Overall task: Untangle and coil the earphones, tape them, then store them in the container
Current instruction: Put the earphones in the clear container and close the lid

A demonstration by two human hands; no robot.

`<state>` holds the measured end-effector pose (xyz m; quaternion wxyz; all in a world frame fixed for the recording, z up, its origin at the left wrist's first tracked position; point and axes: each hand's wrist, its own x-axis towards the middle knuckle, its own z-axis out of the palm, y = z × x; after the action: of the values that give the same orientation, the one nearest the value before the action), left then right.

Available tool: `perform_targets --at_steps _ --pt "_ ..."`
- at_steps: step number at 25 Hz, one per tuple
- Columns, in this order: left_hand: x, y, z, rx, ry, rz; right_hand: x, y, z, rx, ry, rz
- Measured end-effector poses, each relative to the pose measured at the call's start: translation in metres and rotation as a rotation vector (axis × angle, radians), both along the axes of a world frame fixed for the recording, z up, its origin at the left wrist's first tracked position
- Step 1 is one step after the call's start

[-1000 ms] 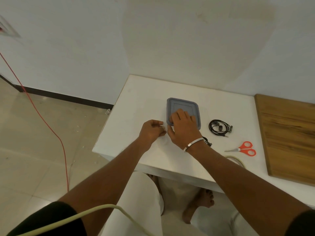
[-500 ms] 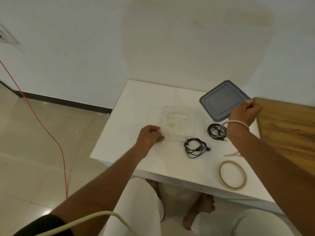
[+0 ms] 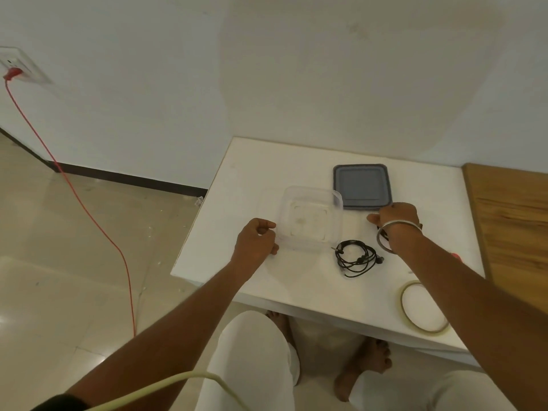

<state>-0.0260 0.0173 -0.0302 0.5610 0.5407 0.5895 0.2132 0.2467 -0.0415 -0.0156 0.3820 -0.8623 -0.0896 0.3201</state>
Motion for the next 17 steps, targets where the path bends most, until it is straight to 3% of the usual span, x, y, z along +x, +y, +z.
perform_targets --at_steps 3,7,9,12,17 --pt "-0.002 -0.002 -0.002 0.199 0.149 -0.031 0.003 -0.004 0.002 -0.153 -0.158 0.126" --pt "-0.003 -0.004 -0.007 0.323 0.264 -0.061 -0.008 -0.019 -0.003 -0.014 -0.442 0.222" --pt "-0.005 -0.005 -0.008 0.353 0.289 -0.058 -0.017 -0.024 -0.01 0.023 -0.451 0.514" --pt "-0.007 -0.006 -0.008 0.377 0.315 -0.067 -0.026 -0.029 -0.022 -0.194 -0.483 0.932" --pt "-0.008 -0.006 -0.006 0.424 0.359 -0.091 -0.026 -0.03 -0.022 -0.224 -0.545 1.034"
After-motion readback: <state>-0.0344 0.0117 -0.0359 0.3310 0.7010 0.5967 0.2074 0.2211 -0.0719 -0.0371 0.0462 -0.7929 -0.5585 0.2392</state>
